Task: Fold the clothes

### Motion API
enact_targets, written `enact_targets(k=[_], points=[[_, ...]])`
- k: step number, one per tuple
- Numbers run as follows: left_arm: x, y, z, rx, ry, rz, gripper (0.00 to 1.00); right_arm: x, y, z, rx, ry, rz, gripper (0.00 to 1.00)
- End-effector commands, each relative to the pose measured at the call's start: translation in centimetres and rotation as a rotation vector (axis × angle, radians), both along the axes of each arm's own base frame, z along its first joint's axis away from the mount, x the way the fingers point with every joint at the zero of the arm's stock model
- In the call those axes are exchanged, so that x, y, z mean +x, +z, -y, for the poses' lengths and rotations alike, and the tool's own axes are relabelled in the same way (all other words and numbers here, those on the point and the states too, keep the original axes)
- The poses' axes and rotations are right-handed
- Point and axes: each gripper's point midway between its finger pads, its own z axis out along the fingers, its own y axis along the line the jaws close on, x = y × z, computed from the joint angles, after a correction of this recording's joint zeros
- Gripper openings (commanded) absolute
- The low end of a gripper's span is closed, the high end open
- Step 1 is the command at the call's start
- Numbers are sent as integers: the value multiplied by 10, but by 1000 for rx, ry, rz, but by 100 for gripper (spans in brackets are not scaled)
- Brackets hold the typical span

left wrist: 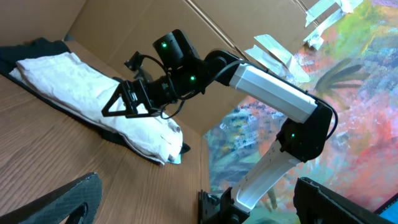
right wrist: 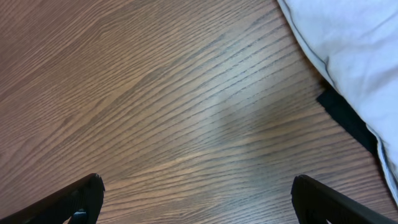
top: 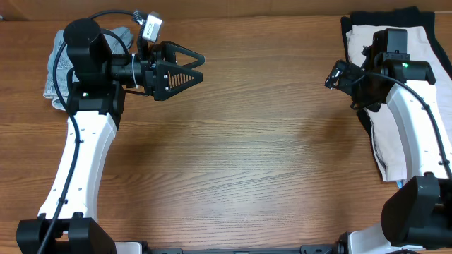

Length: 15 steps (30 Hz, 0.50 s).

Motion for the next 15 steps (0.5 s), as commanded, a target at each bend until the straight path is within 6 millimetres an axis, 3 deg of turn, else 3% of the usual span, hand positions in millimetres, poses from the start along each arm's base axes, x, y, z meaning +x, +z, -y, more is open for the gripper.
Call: enact_targets(k=[1,12,15], points=[[-4,2,1,-1,-23,18,100,3,3,0,-2,17,17,100],[-4,2,1,0,-23,144,100,13,14,-16,41,145,89,100],[1,2,1,3,3,152,100,15,36,-26,58,242,146,100]])
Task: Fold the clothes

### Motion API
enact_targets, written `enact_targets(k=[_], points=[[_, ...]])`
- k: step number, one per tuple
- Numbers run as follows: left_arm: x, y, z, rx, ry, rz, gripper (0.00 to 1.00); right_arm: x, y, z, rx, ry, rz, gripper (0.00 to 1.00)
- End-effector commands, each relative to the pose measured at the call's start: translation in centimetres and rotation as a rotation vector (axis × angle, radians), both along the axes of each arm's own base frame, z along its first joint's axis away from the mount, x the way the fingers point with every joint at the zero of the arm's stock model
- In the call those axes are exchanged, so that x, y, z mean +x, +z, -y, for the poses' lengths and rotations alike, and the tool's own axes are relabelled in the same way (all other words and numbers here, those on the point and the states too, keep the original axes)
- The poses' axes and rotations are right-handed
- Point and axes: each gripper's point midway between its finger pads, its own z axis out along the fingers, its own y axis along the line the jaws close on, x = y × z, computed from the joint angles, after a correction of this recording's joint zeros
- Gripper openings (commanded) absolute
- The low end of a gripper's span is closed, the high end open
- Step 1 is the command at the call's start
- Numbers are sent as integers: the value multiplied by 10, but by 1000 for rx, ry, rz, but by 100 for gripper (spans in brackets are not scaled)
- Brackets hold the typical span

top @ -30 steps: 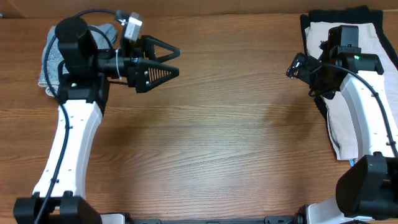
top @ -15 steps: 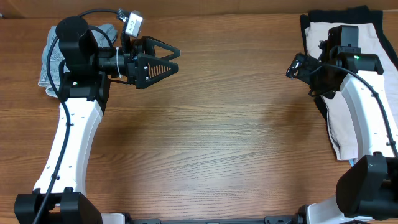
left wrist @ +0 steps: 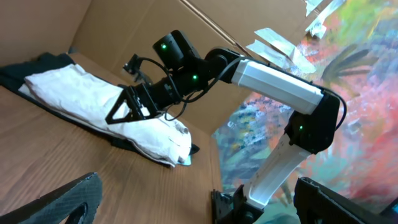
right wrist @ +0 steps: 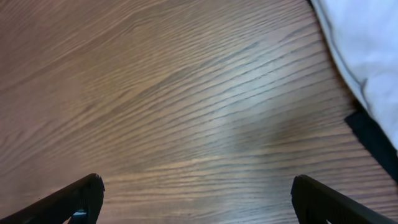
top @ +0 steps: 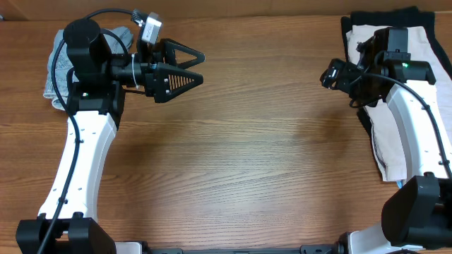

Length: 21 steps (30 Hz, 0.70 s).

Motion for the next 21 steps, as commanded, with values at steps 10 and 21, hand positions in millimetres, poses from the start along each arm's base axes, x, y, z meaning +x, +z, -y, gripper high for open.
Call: enact_targets(k=[10,21], points=[[90,-24,-38,22,574,-266,100,-3,101,-19,17,186,178,100],[101,-89,-102,528,1111,-414,100,-36,152,-13,-95,222,172,100]])
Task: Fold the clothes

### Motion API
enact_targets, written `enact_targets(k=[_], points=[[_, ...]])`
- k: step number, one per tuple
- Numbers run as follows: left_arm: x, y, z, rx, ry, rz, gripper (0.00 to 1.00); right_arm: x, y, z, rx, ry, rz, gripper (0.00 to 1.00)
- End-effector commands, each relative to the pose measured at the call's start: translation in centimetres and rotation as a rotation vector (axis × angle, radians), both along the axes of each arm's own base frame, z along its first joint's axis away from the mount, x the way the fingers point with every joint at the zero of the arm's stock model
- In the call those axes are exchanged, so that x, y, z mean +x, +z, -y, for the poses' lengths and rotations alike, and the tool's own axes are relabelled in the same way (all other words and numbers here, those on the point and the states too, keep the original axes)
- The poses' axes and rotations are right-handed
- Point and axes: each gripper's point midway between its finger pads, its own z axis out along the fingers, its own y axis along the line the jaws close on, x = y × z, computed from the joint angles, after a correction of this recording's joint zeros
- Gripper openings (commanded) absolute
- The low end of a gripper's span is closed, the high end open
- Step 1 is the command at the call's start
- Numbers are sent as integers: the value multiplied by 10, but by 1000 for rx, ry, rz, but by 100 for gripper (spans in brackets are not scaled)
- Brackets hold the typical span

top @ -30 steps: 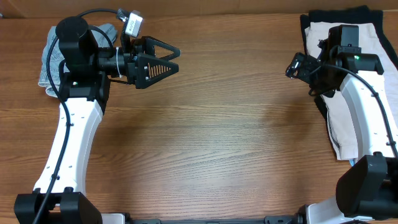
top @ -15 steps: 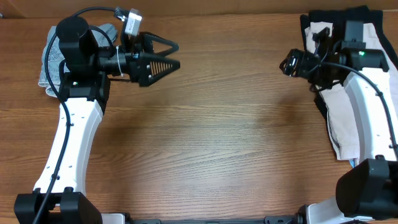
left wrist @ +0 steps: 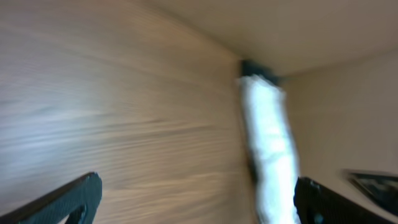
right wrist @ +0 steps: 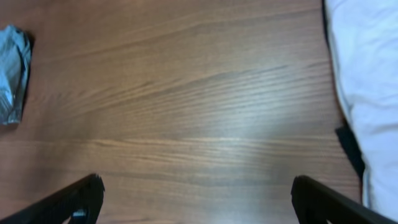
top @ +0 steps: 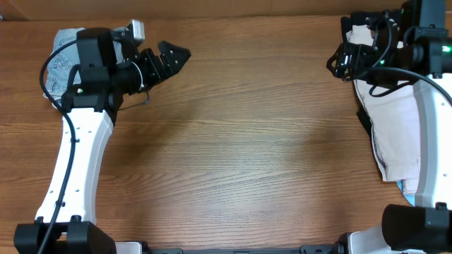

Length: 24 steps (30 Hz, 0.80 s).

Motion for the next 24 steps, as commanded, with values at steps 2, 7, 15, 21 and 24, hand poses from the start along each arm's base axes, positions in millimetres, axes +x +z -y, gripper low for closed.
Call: enact_targets(k=[2,7,15,21,24], points=[[10,27,-46,409,203,63,100,-21,49,2,-96,13,111,100],[-14,46,-69,581,306,-18,100,-58,76,-4,-110,17,155,100],[-41,41,-79,642,300,-126,100,-123,109,-2,-118,-32,220,100],[-46,33,-88,692,322,-164,100,-156,110,6,-163,-61,206,100],[-45,31,-88,690,321,-164,100,-157,111,6,-163,-61,211,100]])
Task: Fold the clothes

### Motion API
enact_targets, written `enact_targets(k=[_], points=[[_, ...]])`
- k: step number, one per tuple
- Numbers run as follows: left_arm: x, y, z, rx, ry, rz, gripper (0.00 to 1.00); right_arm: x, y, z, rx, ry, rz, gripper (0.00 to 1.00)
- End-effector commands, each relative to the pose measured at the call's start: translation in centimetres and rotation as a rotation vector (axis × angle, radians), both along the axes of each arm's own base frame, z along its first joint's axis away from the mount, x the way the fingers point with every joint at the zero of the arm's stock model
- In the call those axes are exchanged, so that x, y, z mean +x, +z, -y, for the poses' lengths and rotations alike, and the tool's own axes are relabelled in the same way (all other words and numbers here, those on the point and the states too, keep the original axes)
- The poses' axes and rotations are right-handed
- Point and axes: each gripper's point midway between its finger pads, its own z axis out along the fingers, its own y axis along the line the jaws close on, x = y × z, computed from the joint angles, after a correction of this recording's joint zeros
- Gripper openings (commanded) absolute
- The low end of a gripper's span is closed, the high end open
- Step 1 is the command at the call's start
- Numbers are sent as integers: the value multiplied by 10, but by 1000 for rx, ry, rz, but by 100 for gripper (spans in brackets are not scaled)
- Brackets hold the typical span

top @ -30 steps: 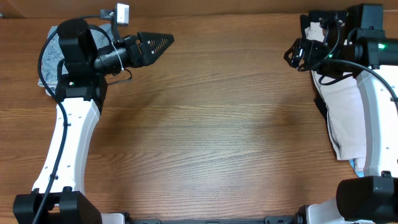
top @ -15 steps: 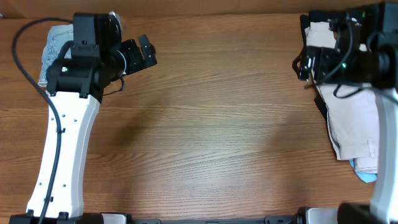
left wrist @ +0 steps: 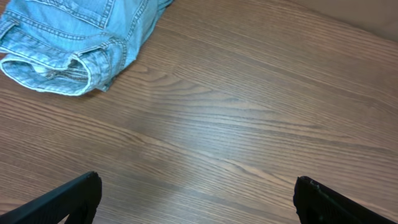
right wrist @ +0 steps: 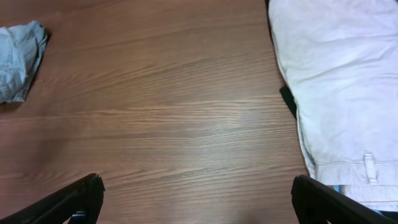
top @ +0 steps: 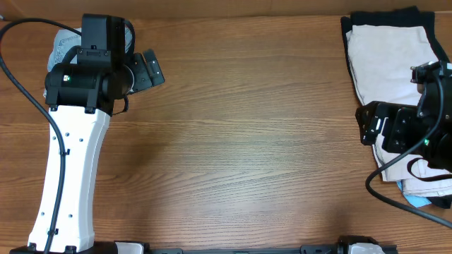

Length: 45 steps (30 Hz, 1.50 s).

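Note:
Crumpled light-blue jeans [left wrist: 68, 37] lie at the table's far left, mostly under my left arm in the overhead view [top: 60, 44]. A white garment [top: 385, 49] lies spread over a black one [top: 346, 28] at the far right. My left gripper [top: 148, 70] hangs open over bare wood just right of the jeans, its fingertips [left wrist: 74, 196] far apart with nothing between them. Beside the white garment's [right wrist: 336, 87] left edge, my right gripper [top: 371, 123] is open and holds nothing, its fingertips [right wrist: 323, 199] wide over the table.
The wooden table [top: 247, 141] stretches between the two piles. A cardboard wall [left wrist: 373, 12] closes the far side. A bit of blue cloth [top: 418, 201] peeks out under the white garment's near end. The black garment's edge [right wrist: 287, 99] shows beside the white one.
My left gripper pointed right across the table; now it looks down beside the jeans. My right arm has moved from the far right corner to the near side of the white garment. Both stay open.
At first both grippers were open, held level and facing each other across the table. Then the left one sat nearer the jeans and the right arm reached over the far end of the white garment. Now both point down at the table, holding nothing.

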Motion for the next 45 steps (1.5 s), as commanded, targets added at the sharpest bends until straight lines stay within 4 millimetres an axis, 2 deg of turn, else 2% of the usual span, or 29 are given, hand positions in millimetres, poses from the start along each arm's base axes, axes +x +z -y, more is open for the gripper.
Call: enact_targets(k=[1,14,17,21,25,29,35,38,41,45], points=[[0,4,-5,39,1,12,100,1,5,4,-17,-18,18,100],[0,4,-6,40,1,11,100,11,-3,5,-16,-18,-19,100],[0,4,-6,39,1,11,100,21,1,19,-80,-70,14,100],[0,4,-6,40,1,11,100,20,0,19,-82,-72,10,100],[0,4,-6,40,1,11,100,31,19,8,-32,-34,160,100],[0,4,-6,40,1,11,100,49,21,6,-27,-24,372,100],[0,4,-6,40,1,11,100,53,-7,-10,16,56,655,100],[0,4,-6,40,1,11,100,46,-33,-16,27,92,764,100],[0,4,-6,39,1,11,100,37,-70,-18,26,102,832,100],[0,4,-6,40,1,11,100,28,-111,-15,10,88,909,100]])
